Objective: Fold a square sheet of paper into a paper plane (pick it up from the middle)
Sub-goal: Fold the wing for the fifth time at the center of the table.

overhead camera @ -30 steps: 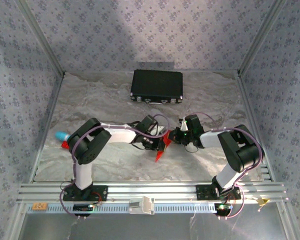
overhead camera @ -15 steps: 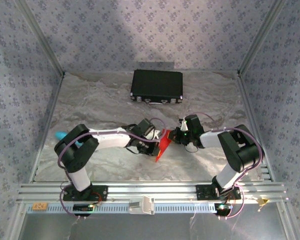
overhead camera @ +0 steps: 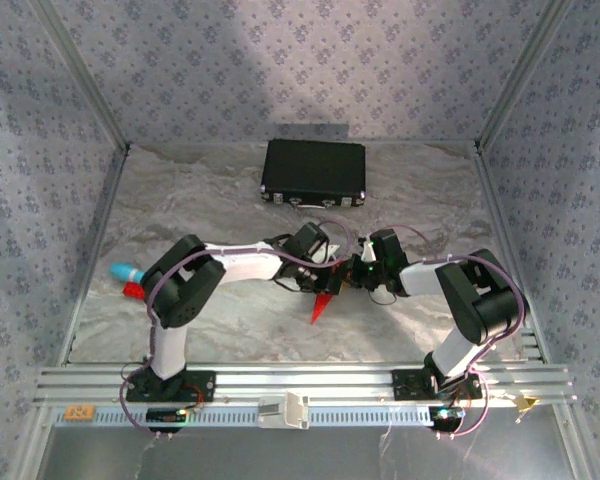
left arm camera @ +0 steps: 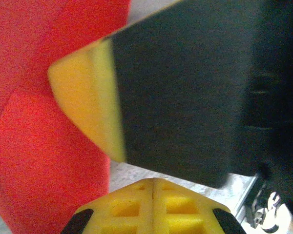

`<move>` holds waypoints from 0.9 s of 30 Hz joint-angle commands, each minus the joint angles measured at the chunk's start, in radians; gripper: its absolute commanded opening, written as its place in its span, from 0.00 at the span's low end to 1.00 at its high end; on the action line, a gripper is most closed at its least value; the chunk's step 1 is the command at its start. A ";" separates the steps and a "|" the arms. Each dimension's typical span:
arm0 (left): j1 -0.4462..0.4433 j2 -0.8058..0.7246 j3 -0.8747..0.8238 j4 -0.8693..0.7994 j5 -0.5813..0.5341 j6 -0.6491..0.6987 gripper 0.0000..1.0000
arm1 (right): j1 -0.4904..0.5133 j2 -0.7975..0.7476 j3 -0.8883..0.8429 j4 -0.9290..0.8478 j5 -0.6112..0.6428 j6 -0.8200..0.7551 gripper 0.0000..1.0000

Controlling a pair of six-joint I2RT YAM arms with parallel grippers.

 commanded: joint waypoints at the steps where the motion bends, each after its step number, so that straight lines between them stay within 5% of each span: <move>1: -0.007 0.010 -0.037 -0.019 0.033 0.002 0.03 | -0.016 0.040 -0.037 -0.101 0.103 -0.008 0.01; 27: -0.065 -0.260 -0.288 -0.186 -0.079 0.089 0.01 | -0.031 0.032 -0.034 -0.097 0.079 -0.022 0.01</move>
